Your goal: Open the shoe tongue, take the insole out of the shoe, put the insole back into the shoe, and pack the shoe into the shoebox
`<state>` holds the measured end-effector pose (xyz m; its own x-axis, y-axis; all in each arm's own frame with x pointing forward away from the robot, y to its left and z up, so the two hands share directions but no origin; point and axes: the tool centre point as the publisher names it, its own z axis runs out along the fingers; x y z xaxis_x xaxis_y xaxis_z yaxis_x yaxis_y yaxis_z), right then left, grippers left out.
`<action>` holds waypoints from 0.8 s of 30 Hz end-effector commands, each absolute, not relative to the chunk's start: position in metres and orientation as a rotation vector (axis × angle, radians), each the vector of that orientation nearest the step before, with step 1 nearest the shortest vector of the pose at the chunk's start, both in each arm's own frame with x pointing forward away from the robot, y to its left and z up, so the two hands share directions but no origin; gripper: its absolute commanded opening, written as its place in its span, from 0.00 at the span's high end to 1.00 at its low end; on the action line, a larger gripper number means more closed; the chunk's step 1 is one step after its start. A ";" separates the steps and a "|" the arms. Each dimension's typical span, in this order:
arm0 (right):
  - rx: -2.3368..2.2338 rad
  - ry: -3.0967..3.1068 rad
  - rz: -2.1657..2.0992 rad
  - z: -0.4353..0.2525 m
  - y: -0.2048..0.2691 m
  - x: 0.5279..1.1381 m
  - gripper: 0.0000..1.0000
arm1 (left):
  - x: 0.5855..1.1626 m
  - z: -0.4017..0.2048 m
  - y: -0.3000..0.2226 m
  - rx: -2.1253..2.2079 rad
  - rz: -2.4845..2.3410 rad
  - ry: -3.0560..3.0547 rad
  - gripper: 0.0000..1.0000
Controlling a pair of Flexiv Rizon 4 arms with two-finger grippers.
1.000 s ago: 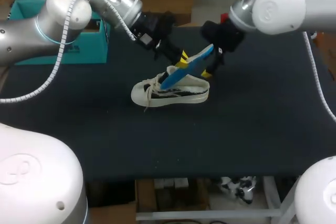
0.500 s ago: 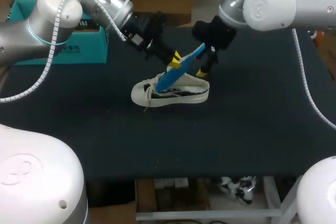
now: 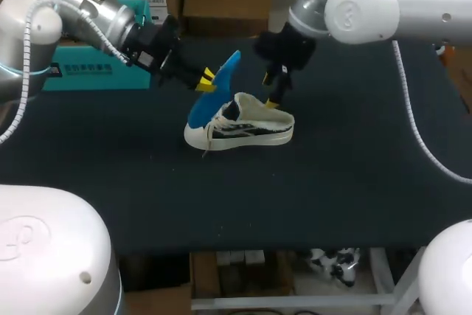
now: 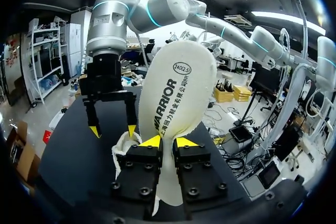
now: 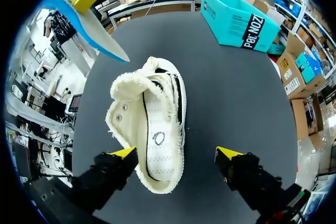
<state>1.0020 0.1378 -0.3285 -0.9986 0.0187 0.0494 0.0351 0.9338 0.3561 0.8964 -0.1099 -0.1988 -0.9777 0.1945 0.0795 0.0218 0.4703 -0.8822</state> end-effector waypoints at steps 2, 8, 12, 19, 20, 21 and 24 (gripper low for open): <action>-0.056 -3.065 -0.480 -0.333 0.155 1.001 0.00 | 0.890 -0.201 -0.088 -0.150 1.612 -2.516 1.00; -0.082 -3.100 -0.377 -0.339 0.169 1.000 0.00 | 0.888 -0.205 -0.067 -0.090 1.647 -2.513 1.00; -0.109 -3.111 -0.314 -0.342 0.174 1.002 0.00 | 0.888 -0.208 -0.059 -0.060 1.655 -2.511 1.00; -0.162 -3.110 -0.238 -0.352 0.174 1.005 0.75 | 0.891 -0.212 -0.051 -0.024 1.651 -2.512 1.00; -0.172 -3.109 -0.224 -0.353 0.174 1.006 0.89 | 0.892 -0.213 -0.050 -0.021 1.650 -2.512 1.00; -0.175 -3.108 -0.221 -0.354 0.174 1.006 1.00 | 0.892 -0.213 -0.050 -0.017 1.649 -2.512 1.00; -0.196 -3.107 -0.179 -0.356 0.175 1.007 1.00 | 0.892 -0.213 -0.049 -0.006 1.646 -2.516 1.00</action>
